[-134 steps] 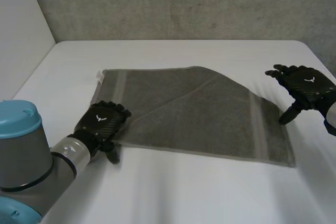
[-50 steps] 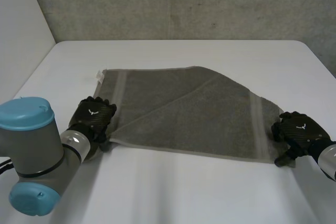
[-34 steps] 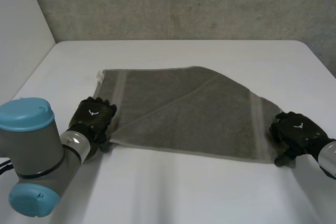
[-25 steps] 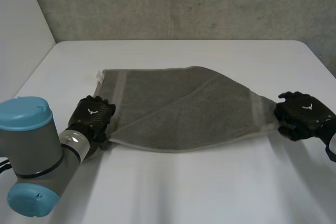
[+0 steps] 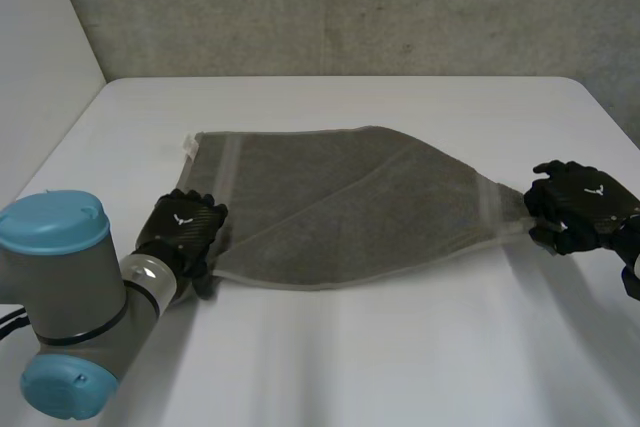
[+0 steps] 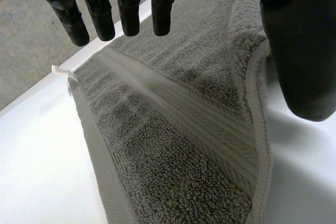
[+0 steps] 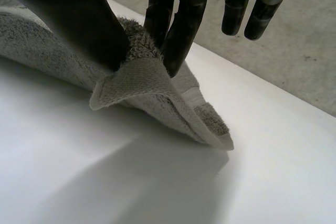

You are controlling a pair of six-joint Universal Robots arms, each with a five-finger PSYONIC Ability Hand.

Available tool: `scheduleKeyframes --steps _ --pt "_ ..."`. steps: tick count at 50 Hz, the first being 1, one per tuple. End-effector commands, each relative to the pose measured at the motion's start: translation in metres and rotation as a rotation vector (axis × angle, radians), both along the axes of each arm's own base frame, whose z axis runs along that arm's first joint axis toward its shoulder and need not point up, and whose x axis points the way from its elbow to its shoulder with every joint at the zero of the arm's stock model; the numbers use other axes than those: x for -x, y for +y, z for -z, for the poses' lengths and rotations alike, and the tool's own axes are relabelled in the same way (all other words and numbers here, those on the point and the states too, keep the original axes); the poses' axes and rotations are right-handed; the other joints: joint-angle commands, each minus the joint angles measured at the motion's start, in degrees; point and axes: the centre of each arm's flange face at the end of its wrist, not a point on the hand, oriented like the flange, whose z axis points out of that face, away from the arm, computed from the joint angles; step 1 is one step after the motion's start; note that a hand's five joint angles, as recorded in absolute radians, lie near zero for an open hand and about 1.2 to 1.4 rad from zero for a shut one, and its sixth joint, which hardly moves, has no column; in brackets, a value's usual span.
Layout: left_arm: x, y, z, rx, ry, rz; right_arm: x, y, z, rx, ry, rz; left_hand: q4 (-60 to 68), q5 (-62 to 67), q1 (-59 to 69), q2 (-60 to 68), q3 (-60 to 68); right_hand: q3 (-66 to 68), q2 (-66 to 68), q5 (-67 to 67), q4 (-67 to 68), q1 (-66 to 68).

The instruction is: Fold the towel.

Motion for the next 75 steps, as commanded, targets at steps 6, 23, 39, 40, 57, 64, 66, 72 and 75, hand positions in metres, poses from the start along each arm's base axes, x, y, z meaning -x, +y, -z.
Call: scheduleKeyframes --steps 6,23,39,40,57,64,66,72,75 --pt "0.0 -0.012 0.017 -0.02 -0.022 -0.035 0.023 -0.019 -0.009 -0.035 -0.126 0.097 -2.69 11.06 8.5 10.08 -2.2 0.84 3.58 4.89 1.64 3.3" --pt "-0.013 0.007 -0.011 -0.198 0.06 0.018 0.023 -0.003 -0.015 -0.128 0.038 -0.034 -2.69 66.64 64.07 65.65 -2.2 0.84 3.58 4.89 1.64 3.3" --pt "-0.009 -0.068 -0.141 0.227 0.145 0.036 -0.021 -0.048 -0.072 0.148 0.461 -0.284 -2.69 66.64 64.07 65.65 -2.2 0.84 3.58 4.89 1.64 3.3" --pt "-0.003 -0.087 -0.155 0.329 0.173 0.04 -0.031 -0.064 -0.089 0.263 0.468 -0.27 -2.69 66.64 64.07 65.65 -2.2 0.84 3.58 4.89 1.64 3.3" --pt "0.027 -0.071 -0.298 1.261 0.484 0.214 -0.049 -0.069 -0.285 1.068 -0.076 0.055 -2.69 66.64 64.07 65.65 -2.2 0.84 3.58 4.89 1.64 3.3" --pt "0.031 -0.072 -0.234 1.034 0.423 0.255 -0.047 -0.061 -0.238 0.851 -0.034 -0.042 -2.69 66.64 64.07 65.65 -2.2 0.84 3.58 4.89 1.64 3.3" --pt "0.028 -0.073 -0.216 0.971 0.398 0.259 -0.045 -0.062 -0.223 0.8 -0.029 -0.053 -2.69 66.64 64.07 65.65 -2.2 0.84 3.58 4.89 1.64 3.3" --pt "-0.003 -0.083 -0.147 0.732 0.302 0.183 -0.041 -0.056 -0.159 0.619 0.022 -0.108 -2.69 66.64 64.07 65.65 -2.2 0.84 3.58 4.89 1.64 3.3" --pt "-0.008 -0.079 -0.111 0.597 0.273 0.162 -0.034 -0.051 -0.118 0.518 0.063 -0.118 -2.69 66.64 64.07 65.65 -2.2 0.84 3.58 4.89 1.64 3.3"
